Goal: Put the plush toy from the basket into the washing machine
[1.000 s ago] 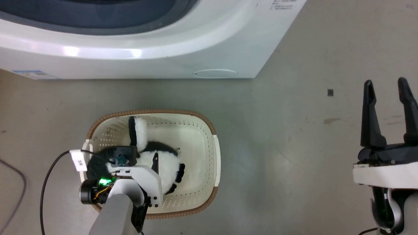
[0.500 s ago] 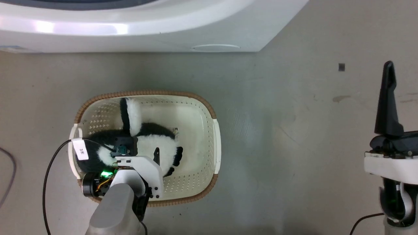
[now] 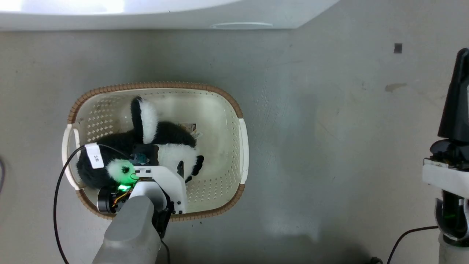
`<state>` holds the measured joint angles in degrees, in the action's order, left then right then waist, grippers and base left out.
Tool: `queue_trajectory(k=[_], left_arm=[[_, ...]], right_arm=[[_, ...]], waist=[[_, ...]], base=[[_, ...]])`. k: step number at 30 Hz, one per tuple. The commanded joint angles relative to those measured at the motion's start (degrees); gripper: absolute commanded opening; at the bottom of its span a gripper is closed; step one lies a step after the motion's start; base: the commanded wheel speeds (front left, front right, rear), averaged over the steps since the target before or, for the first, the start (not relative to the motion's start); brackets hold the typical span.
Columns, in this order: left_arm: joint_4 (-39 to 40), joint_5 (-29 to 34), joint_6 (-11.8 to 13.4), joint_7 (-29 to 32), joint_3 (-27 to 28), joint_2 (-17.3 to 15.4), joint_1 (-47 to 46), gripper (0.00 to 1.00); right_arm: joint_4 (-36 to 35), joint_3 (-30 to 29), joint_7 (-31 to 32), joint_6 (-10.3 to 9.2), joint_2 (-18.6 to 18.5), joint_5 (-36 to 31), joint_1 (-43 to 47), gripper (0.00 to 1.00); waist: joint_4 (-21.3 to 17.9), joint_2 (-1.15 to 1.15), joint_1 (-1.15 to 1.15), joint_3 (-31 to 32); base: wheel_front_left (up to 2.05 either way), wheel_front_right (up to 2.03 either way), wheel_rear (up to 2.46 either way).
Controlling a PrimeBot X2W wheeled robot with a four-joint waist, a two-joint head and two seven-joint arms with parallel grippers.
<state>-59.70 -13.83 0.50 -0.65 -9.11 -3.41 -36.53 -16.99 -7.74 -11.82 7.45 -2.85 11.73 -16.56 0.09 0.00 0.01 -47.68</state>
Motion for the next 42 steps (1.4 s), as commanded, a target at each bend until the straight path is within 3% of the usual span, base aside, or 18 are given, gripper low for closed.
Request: queue_trajectory(k=[1, 22, 28, 29, 30, 31, 42], left_arm=[[-1.72, -0.52, -0.07, -0.25, -0.38, 0.03, -1.36, 1.0], [-14.08, -5.35, -0.67, -2.95, -3.6, 0.31, -9.58, 1.0], [-14.26, -5.65, -0.42, -5.28, -4.36, 0.41, -10.34, 1.0], [-14.26, -5.83, -0.46, -5.27, -4.41, 0.42, -10.3, 0.85], [-14.26, -5.84, -0.47, -5.44, -4.63, 0.44, -10.37, 0.37], [-14.26, -5.73, -0.5, -5.99, -4.94, 0.45, -10.55, 0.0], [-14.26, -6.26, -3.12, -9.08, -7.19, 0.52, -9.95, 0.0]], right_arm=[[-0.62, -0.43, -0.63, 0.03, -0.02, 0.5, -1.55, 1.0], [-4.05, -3.85, -3.15, 0.03, -0.03, 2.45, -5.82, 1.0], [-4.24, -4.15, -3.18, 0.03, -0.03, 2.26, -5.82, 1.0], [-4.26, -4.15, -3.18, 0.03, -0.03, 2.24, -5.79, 1.0], [-4.29, -4.15, -3.18, 0.03, -0.03, 2.21, -5.76, 1.0], [-4.33, -4.13, -3.18, 0.03, -0.03, 2.16, -5.75, 1.0], [-3.28, -4.05, -3.18, 0.03, -0.03, 2.47, -5.44, 1.0]], waist=[[0.04, 0.0, -0.01, -0.96], [0.08, 0.0, -0.01, -9.77], [0.24, 0.0, -0.01, -9.25], [0.25, 0.0, -0.01, -9.13], [0.28, 0.0, -0.01, -9.02], [0.29, 0.0, -0.01, -8.92], [0.29, 0.0, -0.01, -4.31]], base=[[0.0, 0.0, 0.0], [0.0, 0.0, 0.0], [0.0, 0.0, 0.0], [0.0, 0.0, 0.0], [0.0, 0.0, 0.0], [0.0, 0.0, 0.0], [0.0, 0.0, 0.0]])
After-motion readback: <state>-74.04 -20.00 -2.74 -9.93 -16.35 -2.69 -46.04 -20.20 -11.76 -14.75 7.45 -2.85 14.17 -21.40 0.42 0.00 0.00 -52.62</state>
